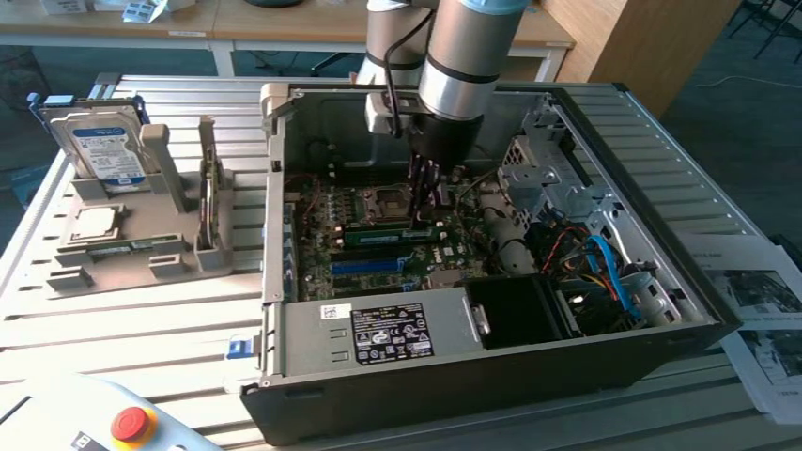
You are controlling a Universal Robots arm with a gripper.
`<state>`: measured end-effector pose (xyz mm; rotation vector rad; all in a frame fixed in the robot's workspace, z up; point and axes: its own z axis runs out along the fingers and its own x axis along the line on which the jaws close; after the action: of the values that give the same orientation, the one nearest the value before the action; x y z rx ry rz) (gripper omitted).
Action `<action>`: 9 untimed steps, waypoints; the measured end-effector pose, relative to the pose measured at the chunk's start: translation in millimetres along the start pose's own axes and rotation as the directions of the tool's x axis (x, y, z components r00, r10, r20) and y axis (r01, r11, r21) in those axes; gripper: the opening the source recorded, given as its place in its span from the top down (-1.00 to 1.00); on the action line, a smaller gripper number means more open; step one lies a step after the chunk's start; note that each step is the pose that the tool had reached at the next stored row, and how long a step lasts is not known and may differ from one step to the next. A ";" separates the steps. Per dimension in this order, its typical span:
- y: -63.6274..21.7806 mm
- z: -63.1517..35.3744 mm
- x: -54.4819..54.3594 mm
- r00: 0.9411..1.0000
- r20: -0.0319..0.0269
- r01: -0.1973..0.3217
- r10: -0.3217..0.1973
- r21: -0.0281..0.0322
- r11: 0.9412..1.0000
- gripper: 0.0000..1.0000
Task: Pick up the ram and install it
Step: 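Insert the ram into the slot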
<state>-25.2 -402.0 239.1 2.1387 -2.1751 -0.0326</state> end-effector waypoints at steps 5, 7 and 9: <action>4.2 0.2 0.0 1.000 0.001 -0.002 0.002 0.033 0.999 0.38; 4.2 0.2 0.0 1.000 0.001 -0.002 0.002 0.033 0.999 0.38; 4.3 0.0 0.1 1.000 0.001 -0.002 0.002 0.032 0.999 0.38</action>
<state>-29.5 -402.0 239.4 2.1542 -2.1926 0.0022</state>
